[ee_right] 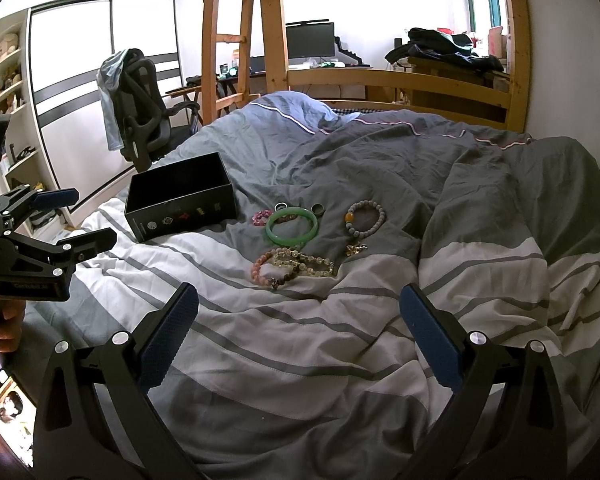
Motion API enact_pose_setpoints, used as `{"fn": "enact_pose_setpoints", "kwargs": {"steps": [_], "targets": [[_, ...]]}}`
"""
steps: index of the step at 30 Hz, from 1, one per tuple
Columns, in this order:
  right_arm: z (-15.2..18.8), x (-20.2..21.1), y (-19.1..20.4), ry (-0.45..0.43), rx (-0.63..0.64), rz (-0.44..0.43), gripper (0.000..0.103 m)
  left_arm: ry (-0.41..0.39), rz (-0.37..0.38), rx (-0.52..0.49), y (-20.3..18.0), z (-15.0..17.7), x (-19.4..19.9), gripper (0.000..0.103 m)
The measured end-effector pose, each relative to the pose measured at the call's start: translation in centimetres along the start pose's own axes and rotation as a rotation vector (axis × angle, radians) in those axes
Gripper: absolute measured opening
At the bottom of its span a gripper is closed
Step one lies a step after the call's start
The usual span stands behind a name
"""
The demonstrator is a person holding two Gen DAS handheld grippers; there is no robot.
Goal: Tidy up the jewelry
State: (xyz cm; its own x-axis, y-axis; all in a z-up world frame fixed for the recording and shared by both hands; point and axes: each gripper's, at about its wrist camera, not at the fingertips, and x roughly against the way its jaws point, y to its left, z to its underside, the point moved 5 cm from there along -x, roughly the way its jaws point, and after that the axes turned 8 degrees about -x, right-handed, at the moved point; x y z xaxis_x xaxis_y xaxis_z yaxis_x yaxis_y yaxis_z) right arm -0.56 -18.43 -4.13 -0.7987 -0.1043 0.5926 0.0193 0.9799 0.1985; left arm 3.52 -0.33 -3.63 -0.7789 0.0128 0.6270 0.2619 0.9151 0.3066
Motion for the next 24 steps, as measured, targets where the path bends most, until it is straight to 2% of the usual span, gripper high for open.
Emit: {"fn": "enact_pose_setpoints", "kwargs": {"steps": [5,12,19,24], "targets": [[-0.2,0.0,0.0,0.002,0.002,0.001,0.099,0.007,0.012,-0.011,-0.4,0.5,-0.3,0.097],[-0.1,-0.3,0.1,0.002,0.004,-0.007,0.099,0.039,0.067,-0.018,-1.1,0.3,-1.5,0.097],[-0.4,-1.9,-0.1,0.030,0.014,0.002,0.099,0.034,0.135,-0.055,-2.5,-0.9,-2.2,0.097],[-1.4,-3.2,-0.4,0.046,0.024,0.011,0.097,0.068,0.161,-0.118,-4.3,-1.3,-3.9,0.097]]}}
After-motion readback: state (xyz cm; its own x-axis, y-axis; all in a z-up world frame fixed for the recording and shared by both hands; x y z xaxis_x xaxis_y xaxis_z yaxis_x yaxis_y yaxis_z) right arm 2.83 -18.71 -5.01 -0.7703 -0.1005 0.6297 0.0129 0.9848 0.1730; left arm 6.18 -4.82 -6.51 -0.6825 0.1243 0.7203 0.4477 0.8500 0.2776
